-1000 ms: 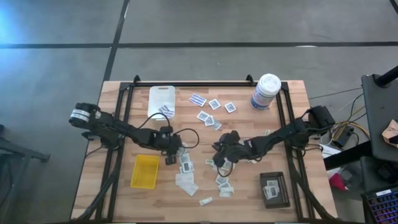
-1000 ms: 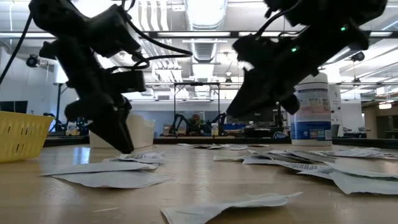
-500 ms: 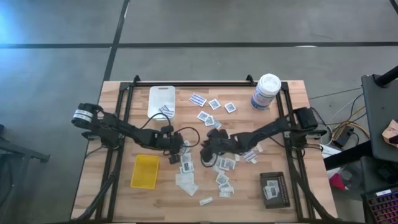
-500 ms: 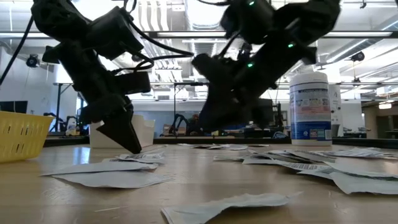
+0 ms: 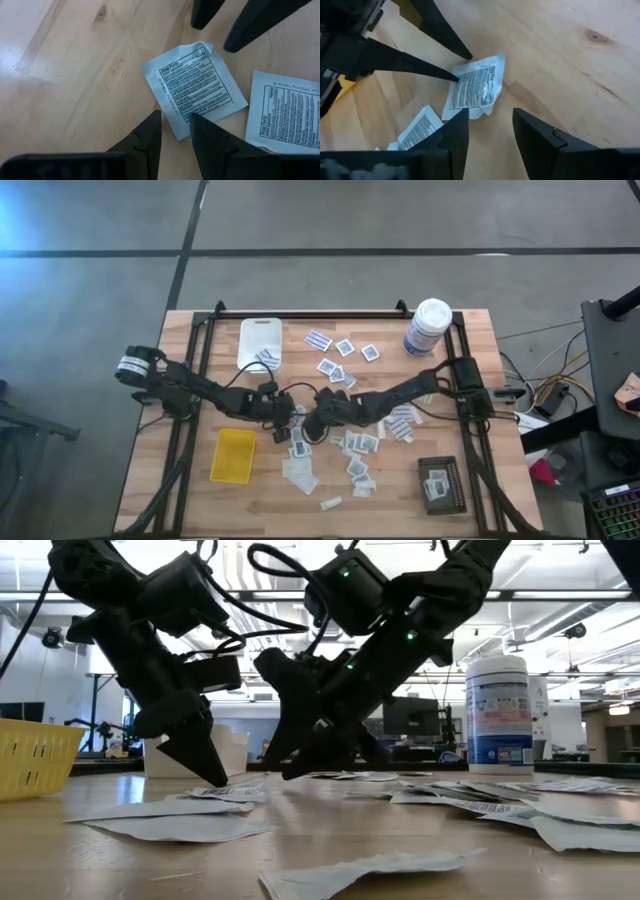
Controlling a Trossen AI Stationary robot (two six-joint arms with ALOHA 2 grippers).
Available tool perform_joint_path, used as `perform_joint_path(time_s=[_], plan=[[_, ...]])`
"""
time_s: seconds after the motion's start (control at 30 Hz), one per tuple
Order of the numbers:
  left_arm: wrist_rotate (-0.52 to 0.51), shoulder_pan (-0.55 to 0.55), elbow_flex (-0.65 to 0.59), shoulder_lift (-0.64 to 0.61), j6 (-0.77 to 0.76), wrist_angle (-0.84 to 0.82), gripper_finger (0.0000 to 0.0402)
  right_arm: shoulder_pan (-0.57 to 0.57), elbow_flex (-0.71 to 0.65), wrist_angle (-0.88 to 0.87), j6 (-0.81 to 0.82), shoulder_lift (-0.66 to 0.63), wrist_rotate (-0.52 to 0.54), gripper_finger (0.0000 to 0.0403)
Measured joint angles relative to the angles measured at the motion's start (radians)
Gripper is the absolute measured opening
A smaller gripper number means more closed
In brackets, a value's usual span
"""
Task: Pick & Place First Aid Supplies
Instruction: Put the towelette pack into the black bin
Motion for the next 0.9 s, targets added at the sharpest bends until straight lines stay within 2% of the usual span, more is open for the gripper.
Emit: perform_joint_path(time_s=[0.2, 0.47, 0.9], plan=[[-0.002, 0.001, -0.003, 0.002, 0.013, 0.035, 0.0108, -0.014, 0.009, 0.008, 0.015, 0.022, -0.022, 0.0152], [-0.012, 0.001, -0.003, 0.003, 0.023, 0.069, 0.0108, -0.023, 0.008, 0.056, -0.005, 0.028, -0.073, 0.0131], [-0.028, 0.001, -0.003, 0.003, 0.05, 0.082, 0.0108, -0.025, 0.005, 0.056, -0.055, 0.028, -0.082, 0.0036]])
